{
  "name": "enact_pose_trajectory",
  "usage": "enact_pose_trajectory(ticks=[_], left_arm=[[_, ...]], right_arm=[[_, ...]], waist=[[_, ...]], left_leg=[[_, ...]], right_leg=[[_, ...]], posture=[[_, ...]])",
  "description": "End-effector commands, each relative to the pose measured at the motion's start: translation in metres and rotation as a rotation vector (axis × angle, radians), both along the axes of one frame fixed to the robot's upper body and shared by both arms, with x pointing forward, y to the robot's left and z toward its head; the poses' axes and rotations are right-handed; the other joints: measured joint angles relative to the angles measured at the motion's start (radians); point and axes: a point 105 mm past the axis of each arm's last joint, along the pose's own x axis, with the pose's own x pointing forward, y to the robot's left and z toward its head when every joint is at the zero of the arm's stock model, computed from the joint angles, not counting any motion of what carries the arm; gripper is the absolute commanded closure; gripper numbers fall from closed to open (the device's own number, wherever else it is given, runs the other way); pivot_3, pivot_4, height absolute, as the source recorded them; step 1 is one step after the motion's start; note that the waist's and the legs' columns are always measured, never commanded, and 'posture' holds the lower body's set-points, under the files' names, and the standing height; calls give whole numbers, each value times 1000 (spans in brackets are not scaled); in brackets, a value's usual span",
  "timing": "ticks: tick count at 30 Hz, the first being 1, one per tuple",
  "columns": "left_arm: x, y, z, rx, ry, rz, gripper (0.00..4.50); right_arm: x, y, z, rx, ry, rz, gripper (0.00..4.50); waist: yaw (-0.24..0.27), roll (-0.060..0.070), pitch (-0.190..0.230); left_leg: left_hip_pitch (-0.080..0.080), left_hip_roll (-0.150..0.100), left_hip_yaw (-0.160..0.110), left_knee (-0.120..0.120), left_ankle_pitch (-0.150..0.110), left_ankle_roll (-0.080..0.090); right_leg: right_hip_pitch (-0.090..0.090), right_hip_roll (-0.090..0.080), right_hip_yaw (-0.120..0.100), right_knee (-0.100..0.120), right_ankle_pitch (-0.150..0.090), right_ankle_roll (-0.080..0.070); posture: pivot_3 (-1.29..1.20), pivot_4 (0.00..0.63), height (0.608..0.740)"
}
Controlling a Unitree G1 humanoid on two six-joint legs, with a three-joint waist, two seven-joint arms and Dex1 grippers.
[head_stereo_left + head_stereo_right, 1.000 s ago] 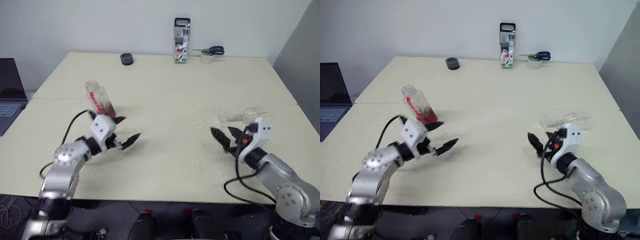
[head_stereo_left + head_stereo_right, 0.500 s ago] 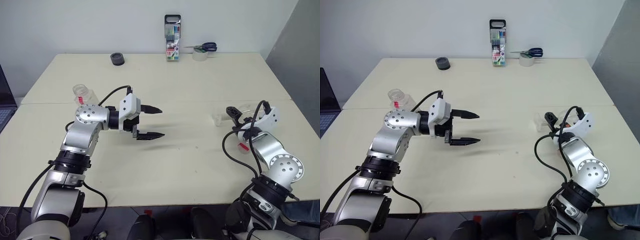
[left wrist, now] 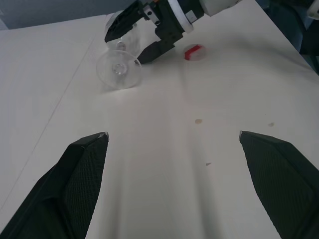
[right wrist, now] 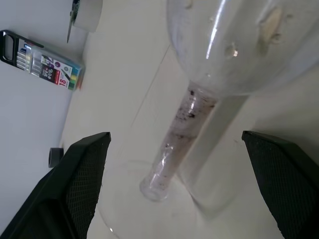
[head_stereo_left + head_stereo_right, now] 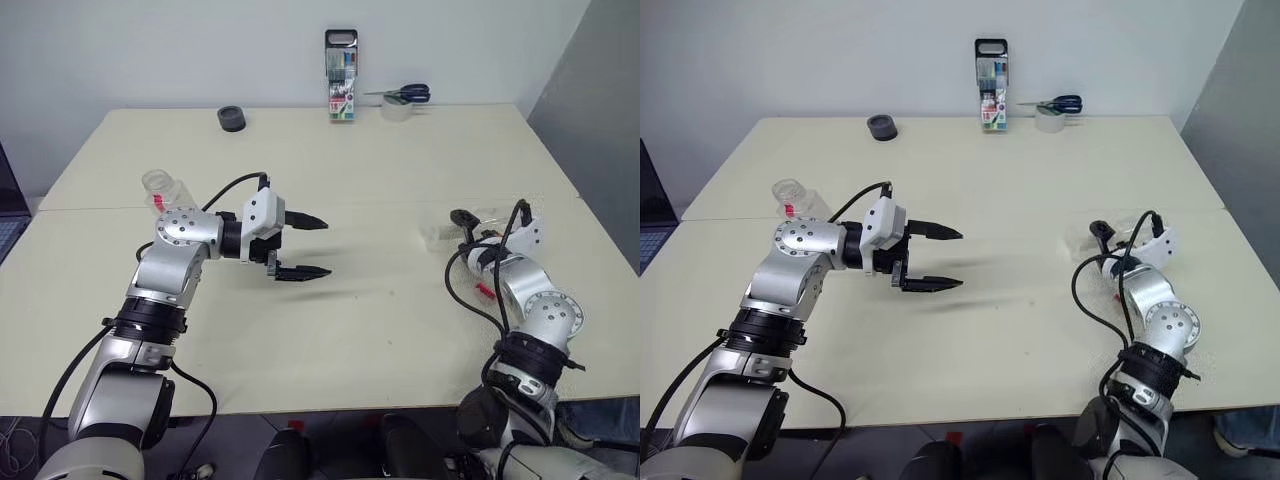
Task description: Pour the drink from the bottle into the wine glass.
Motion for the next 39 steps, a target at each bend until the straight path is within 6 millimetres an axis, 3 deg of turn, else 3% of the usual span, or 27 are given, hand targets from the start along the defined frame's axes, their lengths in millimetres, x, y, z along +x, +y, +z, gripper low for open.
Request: enact_pose_trajectory(ticks=[1,5,13,15,18,21,23,25,30,34,37,39], left_arm=[[-2,-2,7,3,-46,-22,20],[-2,0,5,9,-45,-19,0],[-2,2,1,11,-41,-5,0],[-1,4,-1,4,-35,10,0],[0,8,-2,-13,-26,51,0],[-1,15,-5,-35,-6,103,0],[-6,21,-12,-35,17,136,0],[-11,25,-16,-45,42,168,0],[-17,31,-20,-65,66,241,0],[-18,36,-21,-88,76,307,0],[-20,39,-19,-112,74,362,0],[-22,41,-18,-126,64,400,0]], right_arm=[[11,0,12,14,-62,11,0],[17,-4,8,20,-60,10,829],[17,-1,5,56,-66,27,3680],[15,3,9,42,-86,44,4186],[11,8,20,-133,-145,84,4275],[4,25,27,-474,-226,168,4275],[-5,44,9,-744,-237,260,4275],[-14,55,-11,-847,-234,316,4275],[-29,61,-33,-984,-238,357,4283],[-36,61,-51,-996,-206,381,4283],[-36,59,-53,-1008,-223,380,4283],[-32,63,-43,-1035,-309,374,4283]], waist=[[-2,0,0],[-3,0,0],[-4,1,0],[-3,1,0],[-3,2,1],[-4,2,1],[-4,2,1],[-5,2,1],[-1,-1,-1],[1,-2,-2],[5,-4,-2],[8,-5,-3]], left_leg=[[0,0,0,0,0,0],[0,0,0,0,0,0],[0,0,0,0,0,0],[0,0,0,0,0,0],[0,0,-1,0,0,0],[-1,0,-1,0,0,0],[-1,0,-2,0,0,0],[0,0,-2,0,0,0],[0,0,-5,1,0,0],[1,1,-5,0,0,0],[1,1,-5,0,0,0],[1,1,-5,0,0,0]], right_leg=[[0,0,0,0,0,0],[0,0,0,0,0,0],[0,0,0,0,0,0],[0,0,1,0,0,0],[1,0,0,0,0,0],[0,0,0,-1,0,0],[0,0,0,-1,0,0],[0,0,-1,-2,0,0],[4,0,-2,-5,0,1],[4,0,-3,-5,0,1],[4,0,-3,-5,0,1],[4,0,-3,-6,0,0]], posture=[[0,150,740],[0,150,740],[0,150,740],[0,150,740],[0,150,740],[0,150,740],[0,150,740],[0,150,740],[0,150,740],[0,150,740],[0,150,740],[0,150,740]])
